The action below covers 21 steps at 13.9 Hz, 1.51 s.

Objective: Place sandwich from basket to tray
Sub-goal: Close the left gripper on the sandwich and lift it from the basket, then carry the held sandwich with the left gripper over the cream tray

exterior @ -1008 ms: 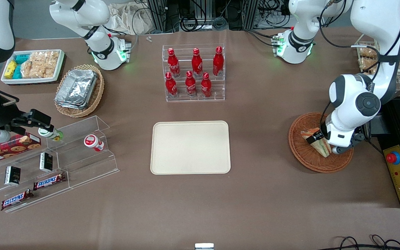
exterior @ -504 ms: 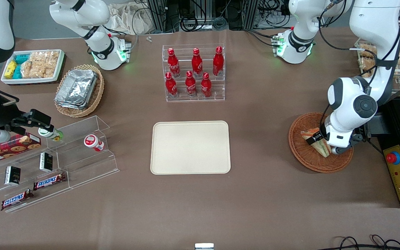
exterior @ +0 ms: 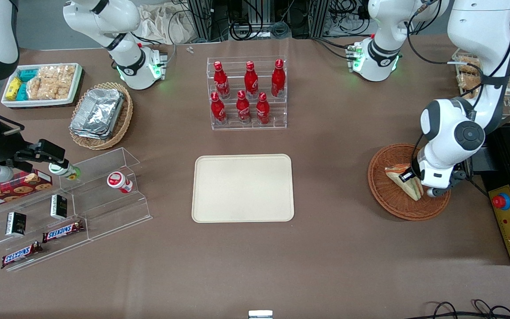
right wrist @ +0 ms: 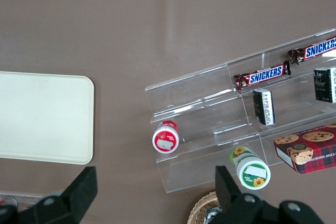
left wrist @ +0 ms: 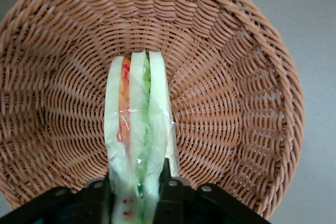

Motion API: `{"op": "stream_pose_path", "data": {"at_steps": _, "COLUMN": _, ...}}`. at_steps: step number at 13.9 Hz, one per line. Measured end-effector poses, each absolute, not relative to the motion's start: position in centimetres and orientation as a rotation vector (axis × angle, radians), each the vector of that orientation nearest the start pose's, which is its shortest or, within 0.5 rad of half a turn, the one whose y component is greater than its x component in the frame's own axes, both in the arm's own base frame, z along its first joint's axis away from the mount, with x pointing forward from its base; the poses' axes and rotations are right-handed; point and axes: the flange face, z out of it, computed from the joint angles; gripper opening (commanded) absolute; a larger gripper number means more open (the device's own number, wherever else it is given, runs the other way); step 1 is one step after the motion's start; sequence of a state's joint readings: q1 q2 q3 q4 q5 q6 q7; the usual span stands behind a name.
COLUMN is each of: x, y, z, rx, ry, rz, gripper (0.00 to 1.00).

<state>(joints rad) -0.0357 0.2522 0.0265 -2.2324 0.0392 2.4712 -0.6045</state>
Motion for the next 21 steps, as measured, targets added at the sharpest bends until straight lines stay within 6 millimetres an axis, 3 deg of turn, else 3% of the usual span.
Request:
{"op": "stream_pose_path", "data": {"at_steps": 2, "x": 54.7, "y": -0.5, "z": 27.5, "rx": -2.979, "ry": -0.884, "rz": 0.005, "gripper": 0.08}}
{"op": "stream_pose_path", "data": {"at_steps": 4, "x": 55.0, "y": -0.5, "z": 31.8, "rx": -2.958, "ry": -0.887, "rz": 0.080, "gripper": 0.08}}
{"op": "stream_pose_path", "data": {"at_steps": 8, "x": 56.4, "y": -1.3, "z": 46.0, "rx": -2.926, "ry": -0.866, "rz": 0.193, "gripper": 0.08}}
{"op": "stream_pose_path", "data": {"at_steps": 10, "x": 56.8, "y": -2.3, "z": 51.1, "rx": -2.946, "ry": -0.807, "rz": 0.187, "gripper": 0.08}}
{"op": "stream_pose_path", "data": {"at_steps": 12, "x": 56.7, "y": -3.4, "z": 52.8, "rx": -2.977, "ry": -0.683, "rz": 0.203, "gripper": 0.08}}
{"op": "stream_pose_path", "data": {"at_steps": 16, "x": 56.9, "y": -5.4, "z": 52.6, "rx": -3.050, "ry": -0.284, "rz": 0.255, "gripper": 0.08}}
{"op": "stream_pose_path", "data": {"at_steps": 18, "x": 56.8, "y": -9.0, "z": 52.9, "rx": -3.062, "ry": -0.132, "rz": 0.271, "gripper": 0.11}}
{"op": "stream_pose_path", "data": {"at_steps": 21, "x": 55.4, "y": -17.0, "z": 52.7, "rx": -3.068, "ry": 0.126, "rz": 0.283, "gripper": 0.14}}
